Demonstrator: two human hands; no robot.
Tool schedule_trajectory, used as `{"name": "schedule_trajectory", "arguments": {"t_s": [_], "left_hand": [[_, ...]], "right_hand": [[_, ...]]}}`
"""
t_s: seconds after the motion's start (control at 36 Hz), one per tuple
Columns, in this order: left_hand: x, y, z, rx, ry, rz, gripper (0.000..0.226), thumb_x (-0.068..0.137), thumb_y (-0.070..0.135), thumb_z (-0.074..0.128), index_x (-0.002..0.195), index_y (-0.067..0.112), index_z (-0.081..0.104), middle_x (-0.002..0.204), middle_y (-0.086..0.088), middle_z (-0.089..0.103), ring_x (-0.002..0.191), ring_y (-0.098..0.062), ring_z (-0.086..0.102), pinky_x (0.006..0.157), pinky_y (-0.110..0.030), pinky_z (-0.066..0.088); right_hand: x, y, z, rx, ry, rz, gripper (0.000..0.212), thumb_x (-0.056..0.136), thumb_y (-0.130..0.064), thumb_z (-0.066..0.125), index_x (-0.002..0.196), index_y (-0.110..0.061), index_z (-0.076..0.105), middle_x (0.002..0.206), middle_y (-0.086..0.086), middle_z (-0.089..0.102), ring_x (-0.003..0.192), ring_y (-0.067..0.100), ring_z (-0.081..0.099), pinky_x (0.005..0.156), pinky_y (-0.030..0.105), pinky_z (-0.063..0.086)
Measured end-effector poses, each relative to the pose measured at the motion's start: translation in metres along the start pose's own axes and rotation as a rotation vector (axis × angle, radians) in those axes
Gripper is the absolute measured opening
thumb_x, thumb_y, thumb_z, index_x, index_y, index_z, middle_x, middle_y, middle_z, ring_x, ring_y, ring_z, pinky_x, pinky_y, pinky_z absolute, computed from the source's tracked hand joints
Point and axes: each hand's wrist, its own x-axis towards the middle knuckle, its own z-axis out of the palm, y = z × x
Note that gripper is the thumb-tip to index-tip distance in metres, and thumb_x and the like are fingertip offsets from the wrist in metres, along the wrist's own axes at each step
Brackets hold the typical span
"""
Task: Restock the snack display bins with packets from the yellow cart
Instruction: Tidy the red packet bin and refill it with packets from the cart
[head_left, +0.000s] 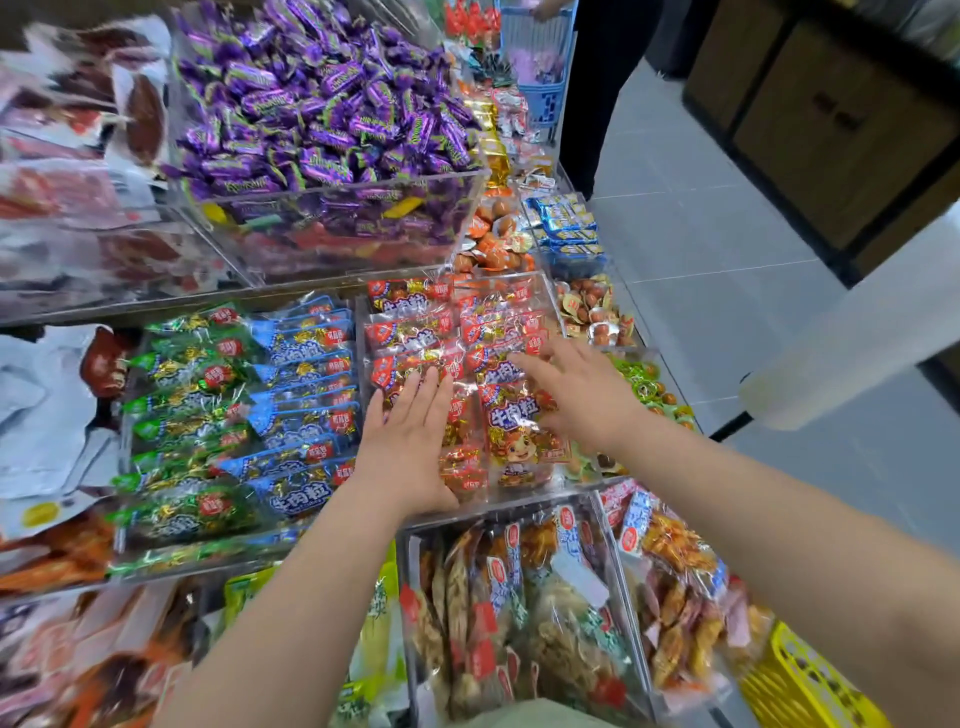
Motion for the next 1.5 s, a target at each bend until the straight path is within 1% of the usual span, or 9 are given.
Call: {"name": "schedule_trajectory", "arguments": {"t_s": [0.17, 0.39, 0.5, 0.61, 0.75, 1.03, 1.17, 1.36, 1.5], "left_hand": [[0.004, -0.003, -0.001, 0.047, -0.016, -0.042, 0.139, 0.056, 0.075, 0.067, 0.145, 0.03, -0.029, 0.149, -0.004, -0.041, 0.122, -0.026, -0.054, 0.1, -0.051, -0.03], [0.009, -0.006, 0.001, 0.027, -0.037, -0.037, 0.14, 0.055, 0.074, 0.07, 0.142, 0.033, -0.031, 0.141, -0.005, -0.05, 0.122, -0.023, -0.051, 0.102, -0.051, -0.026], [0.013, -0.008, 0.002, 0.021, -0.039, -0.033, 0.139, 0.055, 0.074, 0.07, 0.143, 0.033, -0.031, 0.136, -0.003, -0.051, 0.127, -0.024, -0.046, 0.103, -0.052, -0.025], [0.016, -0.009, 0.006, 0.026, -0.033, -0.048, 0.144, 0.053, 0.077, 0.068, 0.139, 0.028, -0.038, 0.136, -0.004, -0.052, 0.123, -0.023, -0.051, 0.103, -0.052, -0.025], [0.016, -0.011, 0.008, 0.034, -0.026, -0.051, 0.147, 0.052, 0.082, 0.063, 0.142, 0.02, -0.036, 0.138, -0.004, -0.05, 0.129, -0.023, -0.045, 0.105, -0.051, -0.024], [0.01, -0.012, 0.004, 0.065, -0.052, -0.061, 0.14, 0.058, 0.081, 0.061, 0.142, 0.022, -0.035, 0.155, -0.006, -0.033, 0.144, -0.024, -0.029, 0.094, -0.052, -0.035], [0.011, -0.011, 0.001, 0.061, -0.065, -0.063, 0.14, 0.057, 0.082, 0.061, 0.141, 0.026, -0.037, 0.155, -0.002, -0.033, 0.143, -0.021, -0.03, 0.091, -0.061, -0.037], [0.011, -0.014, -0.002, 0.038, -0.083, -0.018, 0.139, 0.045, 0.1, 0.037, 0.115, 0.028, -0.059, 0.139, -0.001, -0.049, 0.13, -0.021, -0.045, 0.09, -0.062, -0.036], [0.008, -0.011, -0.006, -0.087, -0.073, -0.014, 0.133, 0.039, 0.102, 0.001, 0.147, 0.029, -0.026, 0.148, 0.005, -0.039, 0.127, -0.013, -0.046, 0.1, -0.062, -0.029]], "right_hand": [[-0.008, -0.01, 0.025, -0.183, -0.191, -0.077, 0.112, 0.071, -0.06, 0.069, 0.148, -0.033, -0.008, 0.152, 0.014, 0.014, 0.14, 0.034, 0.01, 0.114, 0.048, -0.003], [0.018, -0.015, 0.028, -0.131, -0.09, 0.036, 0.1, 0.084, -0.019, 0.057, 0.144, -0.034, -0.021, 0.152, 0.016, 0.011, 0.141, 0.032, 0.008, 0.115, 0.044, 0.002], [0.037, -0.026, 0.025, -0.081, -0.12, 0.093, 0.101, 0.08, -0.004, 0.052, 0.145, -0.023, -0.023, 0.154, 0.02, -0.014, 0.143, 0.035, -0.014, 0.109, 0.043, -0.017], [0.031, -0.031, 0.035, 0.003, -0.19, 0.02, 0.114, 0.078, -0.029, 0.056, 0.133, -0.016, -0.043, 0.133, 0.015, -0.054, 0.127, 0.032, -0.046, 0.098, 0.046, -0.034], [0.027, -0.028, 0.041, 0.034, -0.179, -0.076, 0.104, 0.085, -0.064, 0.039, 0.13, -0.025, -0.046, 0.134, 0.009, -0.054, 0.128, 0.026, -0.046, 0.104, 0.047, -0.03], [0.063, -0.03, 0.043, -0.049, -0.205, 0.124, 0.101, 0.09, -0.061, 0.036, 0.118, -0.025, -0.055, 0.122, 0.008, -0.063, 0.114, 0.028, -0.057, 0.092, 0.051, -0.04], [0.06, -0.035, 0.045, -0.04, -0.217, 0.146, 0.097, 0.092, -0.056, 0.036, 0.12, -0.027, -0.052, 0.12, 0.008, -0.063, 0.11, 0.028, -0.06, 0.085, 0.05, -0.044], [0.049, -0.022, 0.03, 0.196, -0.185, -0.006, 0.092, 0.087, -0.057, 0.048, 0.148, -0.029, -0.015, 0.148, 0.002, -0.037, 0.129, 0.02, -0.044, 0.101, 0.042, -0.03], [0.022, -0.023, 0.013, 0.491, 0.053, 0.037, 0.063, 0.091, -0.028, 0.055, 0.147, -0.022, 0.027, 0.158, -0.001, 0.0, 0.144, 0.022, -0.011, 0.112, 0.036, -0.009]]}}
